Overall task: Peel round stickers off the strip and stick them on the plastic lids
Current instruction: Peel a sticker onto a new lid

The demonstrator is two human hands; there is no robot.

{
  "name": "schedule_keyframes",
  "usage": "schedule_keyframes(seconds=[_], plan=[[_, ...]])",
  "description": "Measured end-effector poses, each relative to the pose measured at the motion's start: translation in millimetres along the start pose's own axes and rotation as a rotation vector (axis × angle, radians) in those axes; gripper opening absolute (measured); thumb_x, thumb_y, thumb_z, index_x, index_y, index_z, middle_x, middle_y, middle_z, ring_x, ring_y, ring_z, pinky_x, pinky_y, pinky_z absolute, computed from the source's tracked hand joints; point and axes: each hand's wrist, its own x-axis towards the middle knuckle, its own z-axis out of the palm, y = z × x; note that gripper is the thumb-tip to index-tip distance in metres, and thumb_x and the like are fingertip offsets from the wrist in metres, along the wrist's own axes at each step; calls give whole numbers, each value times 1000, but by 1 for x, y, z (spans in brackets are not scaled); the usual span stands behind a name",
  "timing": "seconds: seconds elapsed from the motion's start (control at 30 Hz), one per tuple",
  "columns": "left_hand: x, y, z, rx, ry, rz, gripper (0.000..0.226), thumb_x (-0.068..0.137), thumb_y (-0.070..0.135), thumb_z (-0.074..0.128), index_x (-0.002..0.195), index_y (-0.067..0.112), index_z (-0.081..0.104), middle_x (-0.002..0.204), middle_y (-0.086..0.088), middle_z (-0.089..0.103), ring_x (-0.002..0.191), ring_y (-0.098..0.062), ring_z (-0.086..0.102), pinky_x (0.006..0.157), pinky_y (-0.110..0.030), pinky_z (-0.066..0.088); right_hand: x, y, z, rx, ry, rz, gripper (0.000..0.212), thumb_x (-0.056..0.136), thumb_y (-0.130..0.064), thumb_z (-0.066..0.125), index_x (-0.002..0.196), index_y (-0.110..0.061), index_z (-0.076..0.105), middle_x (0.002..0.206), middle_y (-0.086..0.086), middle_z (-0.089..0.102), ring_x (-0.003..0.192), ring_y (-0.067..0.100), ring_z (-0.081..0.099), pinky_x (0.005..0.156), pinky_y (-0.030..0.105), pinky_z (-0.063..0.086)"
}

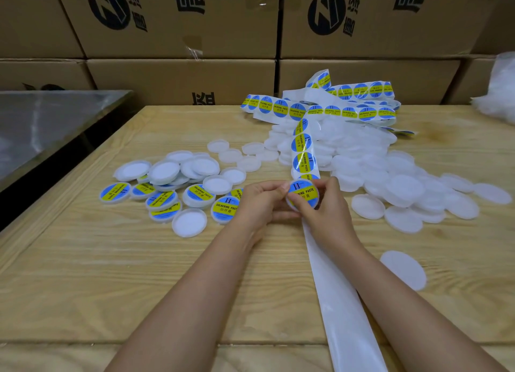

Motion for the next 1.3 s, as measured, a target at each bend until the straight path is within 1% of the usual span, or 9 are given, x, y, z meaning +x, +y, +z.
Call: schedule_keyframes(seconds=[0.13, 0.27, 0.47, 0.63, 0.77, 0.93, 1.07, 1.2, 1.3], plan=[[1, 1, 0, 39, 56, 13, 21, 94, 7, 51, 82, 5, 68, 69, -11, 71, 60, -24, 69, 51, -30, 56, 0, 0, -3, 56, -30, -47, 25, 80, -28, 72, 93, -26, 51, 84, -11, 63, 72, -1, 58, 60, 14, 44], [2, 1, 1, 95, 68, 26, 21, 96, 9, 49, 85, 5, 66, 67, -10, 70, 56, -22, 68, 48, -28, 55, 2, 1, -7, 115, -8, -48, 17, 88, -20, 63, 80, -32, 54, 72, -8, 63, 53, 1, 53, 48, 17, 40], [0, -2, 3, 160, 63, 62, 20, 96, 9, 49, 87, 7, 66, 73, -13, 68, 54, -22, 67, 46, -25, 54, 3, 3, -9, 160, 47, -26, 19, 93, -20, 56, 76, -13, 56, 47, -15, 55, 40, 1, 47, 41, 13, 33], [-1, -4, 4, 175, 63, 103, 18, 95, 7, 51, 86, 7, 67, 67, -7, 70, 53, -22, 67, 46, -25, 53, 2, 1, -8, 187, 79, 15, 24, 92, -24, 58, 72, -13, 52, 48, -12, 55, 34, 6, 40, 32, 21, 32], [-1, -5, 4, 167, 44, 93, 17, 94, 8, 54, 85, 5, 67, 65, -6, 70, 54, -22, 67, 48, -26, 54, 1, -2, -5, 95, 84, 34, 29, 79, -35, 72, 72, -23, 47, 68, -4, 62, 55, 10, 56, 46, 29, 41], [0, -3, 4, 74, 62, 44, 21, 94, 7, 52, 81, 3, 68, 66, -10, 70, 58, -20, 68, 52, -32, 56, -2, -6, -1, -25, 20, 5, 50, 65, -42, 81, 91, -21, 44, 85, -11, 63, 78, 3, 61, 64, 21, 47], [2, -2, 1, 58, 87, 23, 18, 93, 9, 54, 86, 5, 69, 81, -17, 70, 70, -25, 69, 57, -33, 58, -2, -6, -1, -17, -31, -9, 62, 62, -42, 84, 102, -26, 40, 86, -15, 62, 78, -3, 61, 61, 12, 44], [4, -3, 2, 63, 120, 36, 18, 95, 13, 53, 91, 6, 69, 86, -16, 69, 76, -26, 67, 58, -30, 58, -2, -5, -1, 80, -100, -5, 74, 57, -39, 87, 114, -25, 42, 91, -14, 66, 79, -6, 62, 64, 8, 44], [4, -3, 2, 117, 198, 131, 17, 95, 13, 53, 88, 10, 68, 85, -16, 67, 76, -26, 65, 61, -33, 58, -1, -3, -1, 110, -54, -12, 73, 67, -43, 79, 125, -27, 37, 83, -9, 65, 68, -9, 57, 62, 3, 38]])
